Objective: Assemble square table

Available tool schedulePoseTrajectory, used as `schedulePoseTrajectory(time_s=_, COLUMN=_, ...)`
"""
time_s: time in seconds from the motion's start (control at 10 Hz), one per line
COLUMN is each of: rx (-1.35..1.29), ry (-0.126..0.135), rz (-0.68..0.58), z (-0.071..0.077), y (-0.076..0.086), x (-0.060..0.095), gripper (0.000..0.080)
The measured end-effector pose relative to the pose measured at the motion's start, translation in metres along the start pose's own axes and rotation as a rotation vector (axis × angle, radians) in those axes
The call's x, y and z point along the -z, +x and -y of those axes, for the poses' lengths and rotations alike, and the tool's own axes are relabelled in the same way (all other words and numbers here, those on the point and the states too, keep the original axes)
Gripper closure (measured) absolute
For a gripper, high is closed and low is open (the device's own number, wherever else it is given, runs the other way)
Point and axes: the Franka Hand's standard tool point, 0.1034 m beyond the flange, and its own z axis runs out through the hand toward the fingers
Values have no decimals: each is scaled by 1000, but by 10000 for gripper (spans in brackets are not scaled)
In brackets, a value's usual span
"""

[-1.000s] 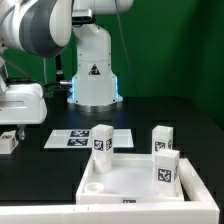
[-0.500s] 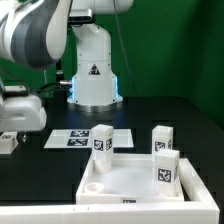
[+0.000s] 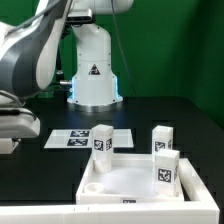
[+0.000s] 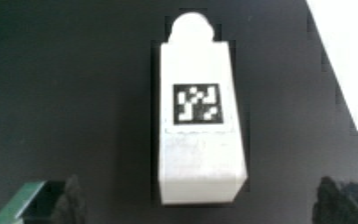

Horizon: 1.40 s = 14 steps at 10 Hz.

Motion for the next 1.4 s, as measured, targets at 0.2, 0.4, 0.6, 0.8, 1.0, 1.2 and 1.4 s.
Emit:
schedulePoseTrajectory(time_s=0.2, rx=-21, ry=-14, rz=117, z=1, y=0, x=-13, gripper=150)
schedulePoseTrajectory(time_s=0.4, rx=-27, ry=-33, rz=151, z=-4, y=7, x=-21, gripper=150)
schedulePoseTrajectory(time_s=0.6, rx=-30, ry=-30, rz=157, z=-6, y=5, x=-29, gripper=150)
schedulePoseTrajectory(time_s=0.8, rx=-30, ry=-29, rz=155, z=-5, y=5, x=-28, gripper=272)
schedulePoseTrajectory(time_s=1.0, rx=-28, ry=-30, rz=155, z=-4, y=6, x=-29, gripper=451)
schedulePoseTrajectory(time_s=1.2, rx=-28, ry=-30, rz=155, z=-4, y=6, x=-28, gripper=514)
schedulePoseTrajectory(time_s=1.4, rx=-22, ry=-38, rz=146, z=1, y=6, x=-20, gripper=514)
